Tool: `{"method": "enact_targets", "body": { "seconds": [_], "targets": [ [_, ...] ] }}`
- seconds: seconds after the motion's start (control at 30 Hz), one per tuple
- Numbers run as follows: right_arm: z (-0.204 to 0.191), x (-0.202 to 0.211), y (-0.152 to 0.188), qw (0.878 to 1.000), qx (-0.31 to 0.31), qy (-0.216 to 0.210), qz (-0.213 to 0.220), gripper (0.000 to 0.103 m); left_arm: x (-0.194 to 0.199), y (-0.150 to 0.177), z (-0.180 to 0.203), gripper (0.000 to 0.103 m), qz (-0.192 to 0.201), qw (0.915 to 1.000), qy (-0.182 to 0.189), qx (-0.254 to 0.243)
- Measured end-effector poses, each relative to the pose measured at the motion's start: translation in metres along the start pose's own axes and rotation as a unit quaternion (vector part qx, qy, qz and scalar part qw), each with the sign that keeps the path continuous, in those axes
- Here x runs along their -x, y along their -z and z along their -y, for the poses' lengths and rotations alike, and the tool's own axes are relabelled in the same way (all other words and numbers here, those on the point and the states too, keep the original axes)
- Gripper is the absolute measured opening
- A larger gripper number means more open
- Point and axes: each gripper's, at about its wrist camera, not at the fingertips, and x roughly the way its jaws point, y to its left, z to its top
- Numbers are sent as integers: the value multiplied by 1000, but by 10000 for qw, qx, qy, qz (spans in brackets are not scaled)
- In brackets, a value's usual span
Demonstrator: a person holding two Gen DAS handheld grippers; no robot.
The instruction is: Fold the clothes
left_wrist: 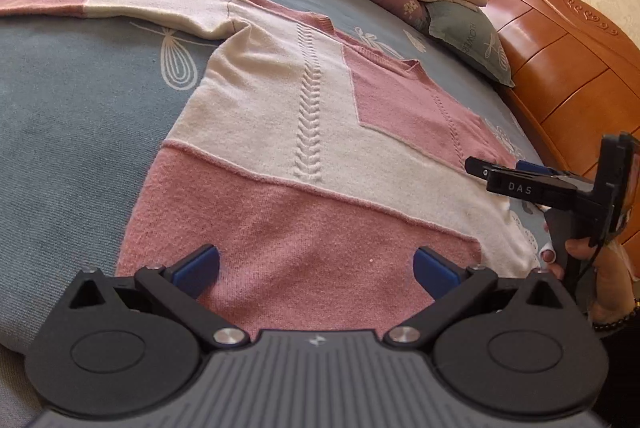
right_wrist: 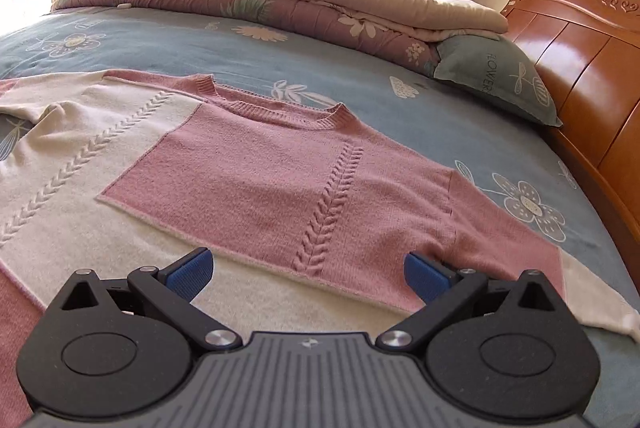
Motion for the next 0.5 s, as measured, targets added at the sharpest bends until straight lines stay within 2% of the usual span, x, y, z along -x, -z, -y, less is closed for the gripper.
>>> {"method": "enact_targets", "body": {
  "seconds": [0.13,0.3,0.4,0.5],
  "targets": [
    [12,-40,-15,9979,-456,-397,-231,103,-4,-6,4,102,-142,9998,-126,17],
    [31,-67,-7,9919,-953,-747,-389,103,-14,-12,16,102,-300,9981,-510,-169],
    [41,-67,-4,9892,-1239,-677,-382,103,-20,-16,21,102,-347,9968,-686,-238],
    [43,-60,1,9883,-1375,-347,-557,103,-20,-17,18,102,-307,9971,-680,-141]
  ]
}}
